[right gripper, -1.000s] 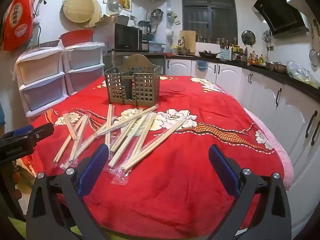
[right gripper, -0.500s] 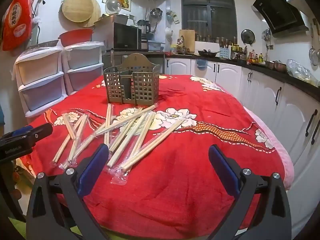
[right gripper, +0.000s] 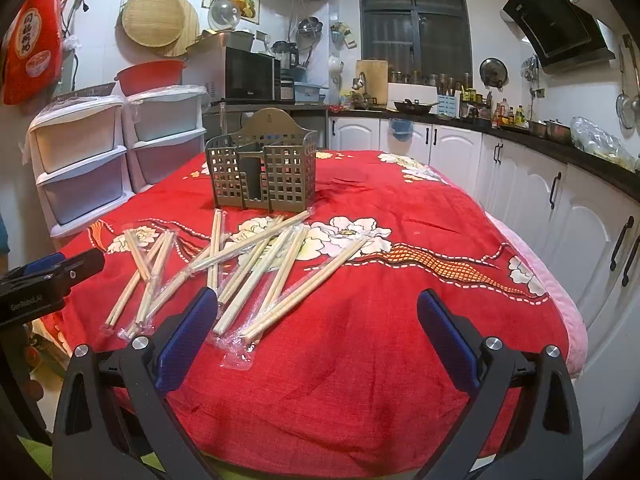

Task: Organize utensils

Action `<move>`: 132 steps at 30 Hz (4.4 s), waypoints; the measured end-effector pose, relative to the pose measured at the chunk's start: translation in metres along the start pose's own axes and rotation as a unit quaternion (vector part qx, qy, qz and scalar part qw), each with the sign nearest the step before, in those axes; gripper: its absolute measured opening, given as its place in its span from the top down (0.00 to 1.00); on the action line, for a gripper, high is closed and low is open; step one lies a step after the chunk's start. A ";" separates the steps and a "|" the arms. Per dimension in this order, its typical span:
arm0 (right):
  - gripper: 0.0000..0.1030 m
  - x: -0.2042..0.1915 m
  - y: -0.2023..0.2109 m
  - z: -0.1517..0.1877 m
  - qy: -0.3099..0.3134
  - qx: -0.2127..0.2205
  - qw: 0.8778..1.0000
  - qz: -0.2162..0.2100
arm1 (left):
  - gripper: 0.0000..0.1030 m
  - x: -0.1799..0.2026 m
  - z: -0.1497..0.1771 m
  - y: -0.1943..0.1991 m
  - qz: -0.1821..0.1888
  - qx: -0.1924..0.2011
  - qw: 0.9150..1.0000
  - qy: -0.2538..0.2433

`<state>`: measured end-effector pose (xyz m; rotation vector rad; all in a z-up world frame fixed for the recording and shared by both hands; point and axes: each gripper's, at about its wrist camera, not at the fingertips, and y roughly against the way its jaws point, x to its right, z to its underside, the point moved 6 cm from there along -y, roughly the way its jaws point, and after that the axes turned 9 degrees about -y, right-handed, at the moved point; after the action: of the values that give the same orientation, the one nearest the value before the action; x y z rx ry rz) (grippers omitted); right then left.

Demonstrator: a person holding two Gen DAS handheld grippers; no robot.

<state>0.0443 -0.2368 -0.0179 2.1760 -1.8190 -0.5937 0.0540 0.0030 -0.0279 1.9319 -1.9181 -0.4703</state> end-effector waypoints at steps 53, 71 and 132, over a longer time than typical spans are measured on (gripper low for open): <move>0.06 -0.041 -0.052 -0.036 0.037 -0.059 0.994 -0.079 | 0.11 -0.056 -0.015 -0.024 -0.034 -0.044 0.997 0.044; 0.06 -0.030 -0.154 -0.087 -0.016 -0.128 0.989 -0.073 | 0.11 -0.087 -0.051 -0.091 -0.016 -0.135 0.989 0.060; 0.95 -0.025 -0.155 -0.167 -0.102 -0.136 0.965 -0.200 | 0.99 -0.067 -0.166 -0.098 0.099 -0.052 0.991 0.066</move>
<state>0.2531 -0.1946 0.0672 2.3642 -1.2807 -1.1170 0.2190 0.0753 0.0673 1.6446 -1.9349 -0.3655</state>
